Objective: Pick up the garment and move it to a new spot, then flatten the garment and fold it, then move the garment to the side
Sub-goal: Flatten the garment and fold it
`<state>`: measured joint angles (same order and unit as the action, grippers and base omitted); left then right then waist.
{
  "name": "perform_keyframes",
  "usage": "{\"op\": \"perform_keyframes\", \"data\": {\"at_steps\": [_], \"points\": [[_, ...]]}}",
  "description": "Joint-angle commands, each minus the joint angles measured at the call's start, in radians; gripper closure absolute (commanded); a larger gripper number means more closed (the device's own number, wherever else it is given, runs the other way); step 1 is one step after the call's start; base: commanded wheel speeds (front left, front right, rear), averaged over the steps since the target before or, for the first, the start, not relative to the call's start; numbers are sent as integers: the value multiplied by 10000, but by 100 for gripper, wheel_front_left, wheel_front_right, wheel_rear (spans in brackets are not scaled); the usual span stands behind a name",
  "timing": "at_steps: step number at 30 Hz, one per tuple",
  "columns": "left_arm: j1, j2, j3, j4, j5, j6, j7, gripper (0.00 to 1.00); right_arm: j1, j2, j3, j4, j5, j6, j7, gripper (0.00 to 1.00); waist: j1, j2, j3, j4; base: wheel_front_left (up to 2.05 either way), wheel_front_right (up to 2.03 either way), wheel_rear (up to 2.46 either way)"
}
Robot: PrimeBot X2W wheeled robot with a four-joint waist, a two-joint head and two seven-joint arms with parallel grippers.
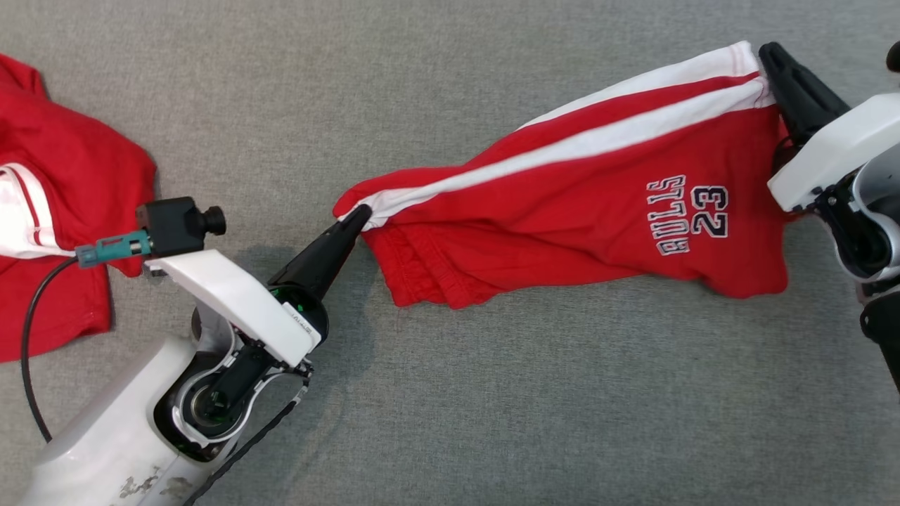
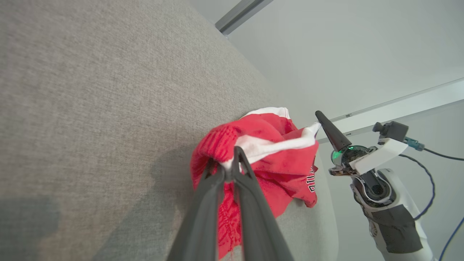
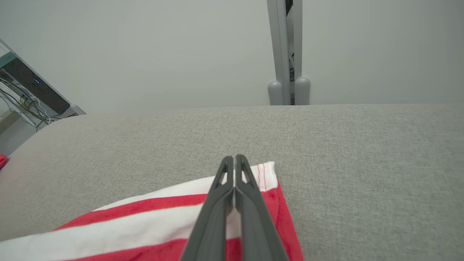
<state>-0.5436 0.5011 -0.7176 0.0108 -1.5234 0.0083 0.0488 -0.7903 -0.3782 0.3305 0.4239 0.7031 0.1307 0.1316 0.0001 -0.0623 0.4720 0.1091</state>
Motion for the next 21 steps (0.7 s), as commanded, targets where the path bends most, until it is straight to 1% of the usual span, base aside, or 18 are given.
{"op": "perform_keyframes", "data": {"at_steps": [1,6,11,18,20,21], "points": [[-188,-27,-35,71,92,-91,45,100,-118,-83,-40,125,-82,0,-26,100,-1,0,201,175,0,0,0],[-501,-240,-197,358,148,-236,280,100,-644,-162,-195,874,-388,0,-160,100,-1,0,325,192,0,0,0],[-718,-230,-432,355,222,-372,655,100,-1162,-174,-288,1422,-923,0,-382,100,-1,0,423,218,0,0,0],[-963,-206,-624,381,358,-302,987,100,-1840,8,0,1972,-1404,0,-104,100,-1,0,549,273,0,0,0],[-995,-209,-676,424,386,-305,1058,82,-1944,49,131,2181,-1511,0,4,100,-1,0,563,295,0,0,0],[-1002,-210,-691,431,402,-321,1064,41,-1986,83,182,2262,-1542,0,-9,100,-1,0,570,304,0,0,0]]}}
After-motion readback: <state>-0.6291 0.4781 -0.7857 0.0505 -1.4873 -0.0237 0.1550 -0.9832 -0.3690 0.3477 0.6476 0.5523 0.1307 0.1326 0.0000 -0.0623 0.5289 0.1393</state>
